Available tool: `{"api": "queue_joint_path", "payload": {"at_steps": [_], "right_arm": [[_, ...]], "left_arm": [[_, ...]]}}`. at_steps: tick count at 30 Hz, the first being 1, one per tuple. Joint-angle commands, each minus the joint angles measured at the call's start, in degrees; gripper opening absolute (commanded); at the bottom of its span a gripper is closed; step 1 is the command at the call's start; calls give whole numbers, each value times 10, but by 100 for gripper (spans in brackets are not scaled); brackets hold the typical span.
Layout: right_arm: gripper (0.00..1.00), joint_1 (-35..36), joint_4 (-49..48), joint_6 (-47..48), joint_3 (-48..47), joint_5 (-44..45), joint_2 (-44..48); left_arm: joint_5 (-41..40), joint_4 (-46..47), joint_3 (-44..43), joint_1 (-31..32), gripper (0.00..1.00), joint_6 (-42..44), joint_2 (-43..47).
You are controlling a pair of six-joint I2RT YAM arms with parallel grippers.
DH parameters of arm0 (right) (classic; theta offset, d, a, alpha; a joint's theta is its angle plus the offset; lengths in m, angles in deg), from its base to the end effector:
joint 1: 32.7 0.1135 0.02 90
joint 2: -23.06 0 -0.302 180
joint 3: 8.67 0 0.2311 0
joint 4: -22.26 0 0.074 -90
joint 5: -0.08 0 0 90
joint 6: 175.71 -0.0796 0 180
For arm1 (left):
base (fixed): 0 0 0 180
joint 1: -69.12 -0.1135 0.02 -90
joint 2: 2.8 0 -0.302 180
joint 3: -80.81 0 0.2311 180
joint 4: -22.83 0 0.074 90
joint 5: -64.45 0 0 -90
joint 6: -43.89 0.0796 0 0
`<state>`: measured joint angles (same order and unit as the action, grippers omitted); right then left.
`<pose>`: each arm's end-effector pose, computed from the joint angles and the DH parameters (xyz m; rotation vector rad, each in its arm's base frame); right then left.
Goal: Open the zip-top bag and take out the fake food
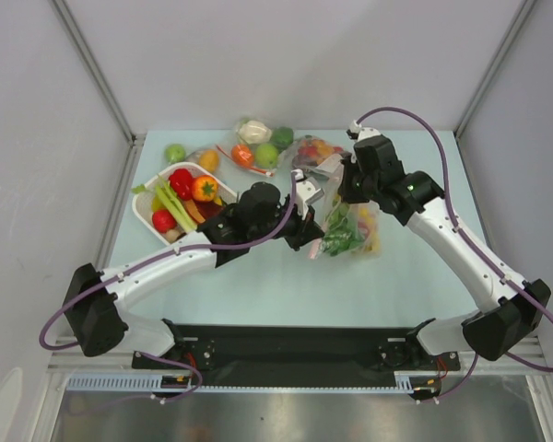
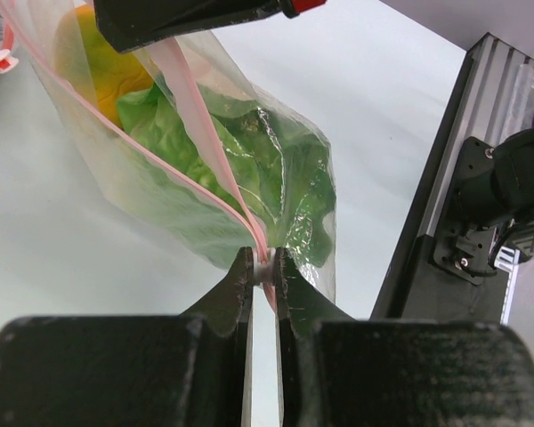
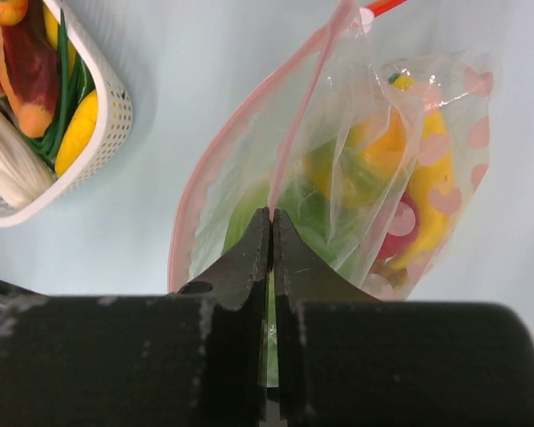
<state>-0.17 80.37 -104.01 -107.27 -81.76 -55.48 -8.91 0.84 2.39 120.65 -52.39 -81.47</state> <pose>0.2568 0.1504 0.3946 -0.2007 2.2379 0.3248 0.1880 -0.2732 0.3517 0.9766 1.8188 -0.9298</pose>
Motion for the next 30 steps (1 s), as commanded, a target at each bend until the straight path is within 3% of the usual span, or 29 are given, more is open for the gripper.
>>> {"api": "queue_joint_path", "payload": {"at_steps": [1, 28, 30], "right_arm": [[0, -24, -24, 15, -36, 34, -2], [0, -67, -62, 42, -39, 28, -11], [0, -66, -69, 42, -35, 19, -7]], "left_arm": [[9, -3, -25, 13, 0, 9, 0], [14, -19, 40, 38, 0, -25, 41], [10, -16, 32, 38, 8, -26, 39]]}}
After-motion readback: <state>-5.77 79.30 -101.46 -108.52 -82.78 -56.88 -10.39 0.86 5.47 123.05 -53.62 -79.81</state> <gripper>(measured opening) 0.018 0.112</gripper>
